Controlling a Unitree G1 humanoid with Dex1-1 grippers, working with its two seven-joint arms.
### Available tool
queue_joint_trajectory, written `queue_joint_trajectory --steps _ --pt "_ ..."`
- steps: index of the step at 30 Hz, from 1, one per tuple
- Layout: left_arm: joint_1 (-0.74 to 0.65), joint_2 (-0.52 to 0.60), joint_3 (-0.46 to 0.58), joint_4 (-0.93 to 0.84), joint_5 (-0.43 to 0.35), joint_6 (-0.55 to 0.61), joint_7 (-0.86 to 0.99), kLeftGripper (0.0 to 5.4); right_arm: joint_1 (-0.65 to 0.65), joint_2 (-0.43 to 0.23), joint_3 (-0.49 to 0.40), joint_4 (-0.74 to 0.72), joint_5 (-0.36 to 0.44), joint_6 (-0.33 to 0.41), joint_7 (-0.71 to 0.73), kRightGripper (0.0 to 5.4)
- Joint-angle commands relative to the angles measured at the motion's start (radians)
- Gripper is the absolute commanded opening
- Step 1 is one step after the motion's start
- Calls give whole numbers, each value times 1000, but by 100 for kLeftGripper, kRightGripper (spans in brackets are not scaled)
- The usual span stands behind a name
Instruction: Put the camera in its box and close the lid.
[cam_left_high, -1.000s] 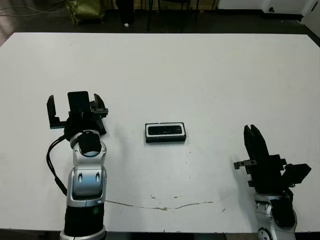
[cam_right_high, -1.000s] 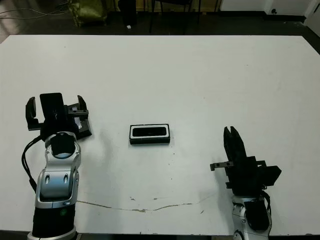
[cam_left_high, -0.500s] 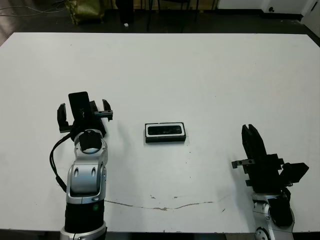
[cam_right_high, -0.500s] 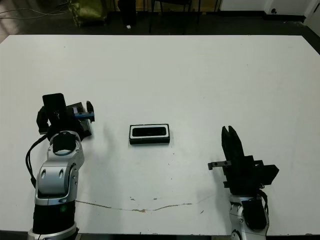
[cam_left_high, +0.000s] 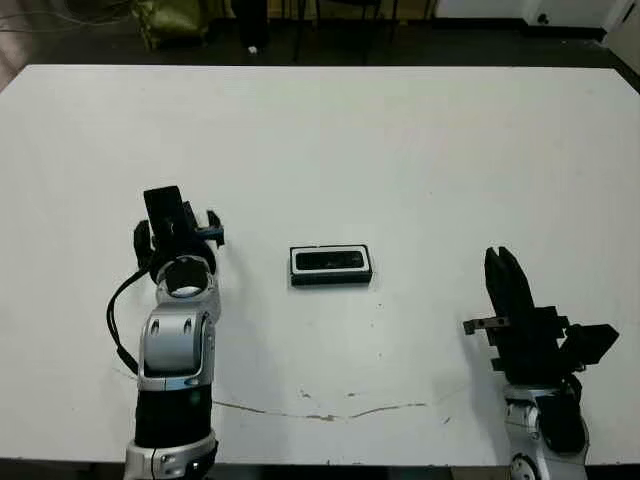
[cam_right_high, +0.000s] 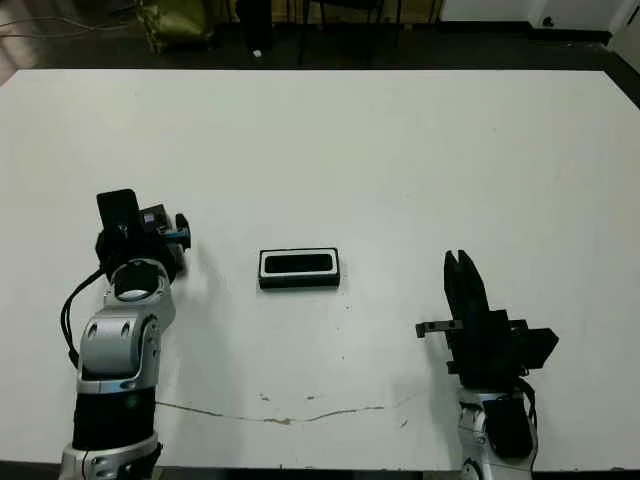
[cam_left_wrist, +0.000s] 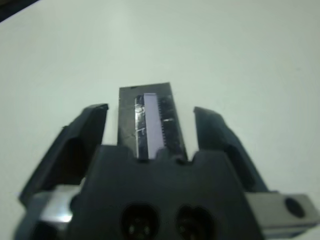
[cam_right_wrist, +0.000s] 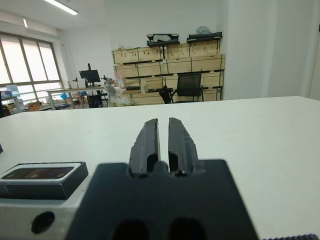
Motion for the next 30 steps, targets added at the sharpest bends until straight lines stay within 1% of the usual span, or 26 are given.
queue_joint_trajectory --steps 1,5,8,13,16,17,18,21,25,27,30 --pt "2 -3 43 28 -38 1 7 375 14 2 1 -4 -5 25 -10 0" --pt "6 -8 83 34 -106 -10 -13 464 20 3 2 -18 -13 38 -24 0" --pt "10 -5 88 27 -132 4 -16 533 21 2 2 -20 -12 37 -23 0" --pt "10 7 83 34 -134 14 -4 537 15 3 1 -8 -4 22 -13 0" --pt "6 25 67 44 -119 27 -1 496 14 5 2 -8 2 29 -13 0" --pt "6 24 67 44 -121 30 0 493 14 7 4 -10 0 31 -15 0" --pt "7 22 68 43 -127 29 -2 494 14 8 5 -11 -2 32 -17 0" --pt "3 36 56 43 -121 63 -4 539 12 13 10 -12 -8 26 -19 0" --pt "-2 71 31 35 -107 125 -17 539 11 23 19 -17 -21 23 -27 0" --pt "-2 75 41 29 -119 142 -21 539 11 30 22 -19 -26 20 -31 0" --pt "-8 88 51 18 -133 200 -42 539 13 40 27 -23 -32 16 -39 0"
